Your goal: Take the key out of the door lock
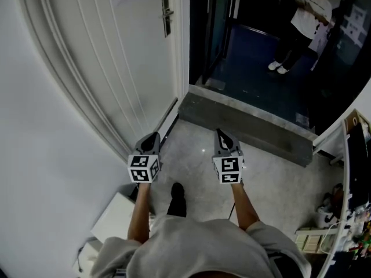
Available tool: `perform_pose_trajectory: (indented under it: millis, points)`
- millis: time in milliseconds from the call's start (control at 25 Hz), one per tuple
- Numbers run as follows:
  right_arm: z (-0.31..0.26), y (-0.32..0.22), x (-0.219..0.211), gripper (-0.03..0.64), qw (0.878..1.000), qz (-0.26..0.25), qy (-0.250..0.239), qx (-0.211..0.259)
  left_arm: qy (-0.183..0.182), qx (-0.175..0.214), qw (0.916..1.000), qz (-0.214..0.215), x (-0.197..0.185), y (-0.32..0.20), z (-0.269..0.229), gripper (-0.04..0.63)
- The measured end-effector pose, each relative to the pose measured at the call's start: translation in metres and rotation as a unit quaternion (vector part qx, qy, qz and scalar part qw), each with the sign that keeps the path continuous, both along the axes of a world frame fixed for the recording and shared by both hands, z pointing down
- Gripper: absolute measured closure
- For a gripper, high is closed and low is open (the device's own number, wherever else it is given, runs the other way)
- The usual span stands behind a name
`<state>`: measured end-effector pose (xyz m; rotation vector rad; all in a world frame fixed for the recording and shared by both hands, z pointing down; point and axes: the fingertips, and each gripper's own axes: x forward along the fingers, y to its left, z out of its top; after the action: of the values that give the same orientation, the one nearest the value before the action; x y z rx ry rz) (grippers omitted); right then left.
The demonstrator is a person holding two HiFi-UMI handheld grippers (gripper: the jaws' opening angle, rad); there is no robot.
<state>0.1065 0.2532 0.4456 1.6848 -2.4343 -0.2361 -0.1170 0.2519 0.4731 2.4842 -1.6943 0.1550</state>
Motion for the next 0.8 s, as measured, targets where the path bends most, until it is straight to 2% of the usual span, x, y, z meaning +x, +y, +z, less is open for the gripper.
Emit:
perform_pose_trajectory:
  millis: [400, 800]
  points:
    - [-0.025, -0.142, -0.039, 0.594, 1.000, 0.009, 0.007, 0.005, 0.005, 0.007, 0.9997, 0.021, -0.027, -0.149, -0.025, 0.577]
    - [-0.034, -0.248, -0.074, 0.594, 1.000, 0.011, 0.020, 0.010, 0.004, 0.009, 0.9992, 0.038, -0.050, -0.255, -0.027, 0.577]
